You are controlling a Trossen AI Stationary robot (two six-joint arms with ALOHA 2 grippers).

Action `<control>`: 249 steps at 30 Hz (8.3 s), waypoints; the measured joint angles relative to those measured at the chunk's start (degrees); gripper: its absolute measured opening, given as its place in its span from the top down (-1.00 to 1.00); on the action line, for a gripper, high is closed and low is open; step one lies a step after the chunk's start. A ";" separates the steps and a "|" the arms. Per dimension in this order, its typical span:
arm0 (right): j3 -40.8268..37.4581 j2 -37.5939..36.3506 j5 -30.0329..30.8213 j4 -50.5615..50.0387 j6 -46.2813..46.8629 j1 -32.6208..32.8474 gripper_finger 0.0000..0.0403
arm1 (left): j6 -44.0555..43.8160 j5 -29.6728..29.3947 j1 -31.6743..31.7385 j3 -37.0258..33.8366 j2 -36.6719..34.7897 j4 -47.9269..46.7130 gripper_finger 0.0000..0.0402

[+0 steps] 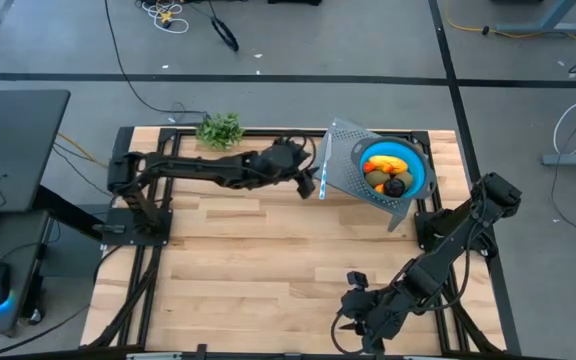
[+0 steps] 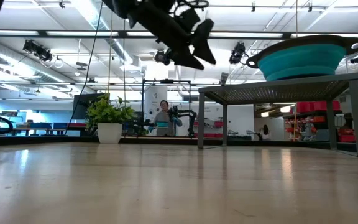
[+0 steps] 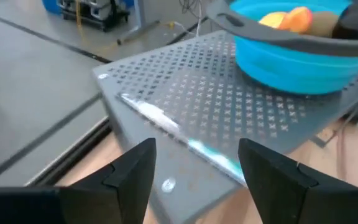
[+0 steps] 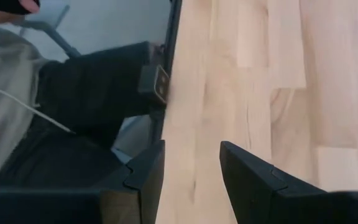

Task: Pick & Place Fruit
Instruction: Put the knife on the shelf

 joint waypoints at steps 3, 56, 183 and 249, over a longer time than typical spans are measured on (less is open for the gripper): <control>0.02 0.00 -1.08 -1.15 1.22 0.08 0.18 | -1.50 -0.16 -0.54 4.06 2.82 -6.12 -0.19; -0.09 0.00 -1.73 -7.19 3.89 4.49 0.18 | -10.33 -8.65 -2.45 16.52 15.88 -13.81 -0.18; -0.09 0.00 0.74 -8.44 3.92 4.47 0.18 | -28.33 -9.48 -25.83 -9.94 -3.16 -23.94 0.75; -0.11 -0.15 -6.10 -3.24 -11.10 7.68 0.18 | -28.83 -3.43 1.95 17.52 17.56 -0.92 0.77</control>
